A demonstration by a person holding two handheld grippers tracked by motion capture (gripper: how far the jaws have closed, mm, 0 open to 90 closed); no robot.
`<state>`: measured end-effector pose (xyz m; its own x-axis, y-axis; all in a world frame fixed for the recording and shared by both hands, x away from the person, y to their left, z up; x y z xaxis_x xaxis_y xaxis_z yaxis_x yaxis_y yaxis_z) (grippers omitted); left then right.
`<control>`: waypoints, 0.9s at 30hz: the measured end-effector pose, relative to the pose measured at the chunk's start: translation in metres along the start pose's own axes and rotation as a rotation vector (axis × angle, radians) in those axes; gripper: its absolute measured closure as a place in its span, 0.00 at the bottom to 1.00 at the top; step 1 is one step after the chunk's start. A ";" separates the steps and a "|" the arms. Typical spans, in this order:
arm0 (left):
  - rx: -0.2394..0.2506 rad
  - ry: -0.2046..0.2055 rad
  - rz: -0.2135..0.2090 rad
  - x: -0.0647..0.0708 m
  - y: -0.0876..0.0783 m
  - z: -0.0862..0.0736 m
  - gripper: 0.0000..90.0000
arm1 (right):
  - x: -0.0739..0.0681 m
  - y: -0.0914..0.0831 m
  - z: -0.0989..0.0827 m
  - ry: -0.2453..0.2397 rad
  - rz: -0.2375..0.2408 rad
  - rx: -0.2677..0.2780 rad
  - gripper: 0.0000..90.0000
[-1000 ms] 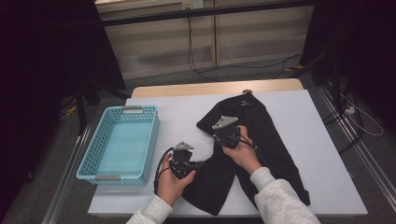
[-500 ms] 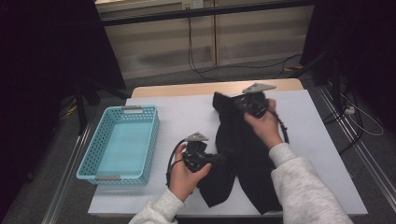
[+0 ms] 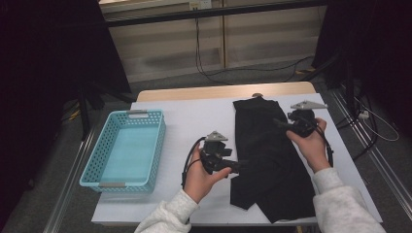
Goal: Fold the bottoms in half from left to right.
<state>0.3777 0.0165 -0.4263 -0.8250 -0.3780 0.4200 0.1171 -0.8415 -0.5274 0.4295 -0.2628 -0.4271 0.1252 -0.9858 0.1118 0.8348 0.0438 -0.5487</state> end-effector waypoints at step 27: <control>-0.067 -0.030 0.147 -0.071 -0.045 -0.049 0.18 | -0.030 -0.058 -0.077 -0.060 0.148 -0.051 0.45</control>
<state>0.4045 0.1003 -0.4683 -0.7845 -0.5076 0.3563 0.1976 -0.7491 -0.6323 0.3359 -0.2482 -0.4628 0.2776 -0.9578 0.0748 0.7769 0.1780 -0.6039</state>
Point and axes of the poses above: each handheld gripper's, and its own axes: y roughly forward along the jaws, z roughly out of its top, x roughly to its right, the point moved 3 cm from there along y, roughly forward along the jaws, and after that the axes turned 12 degrees about -z, right-handed, at the moved point
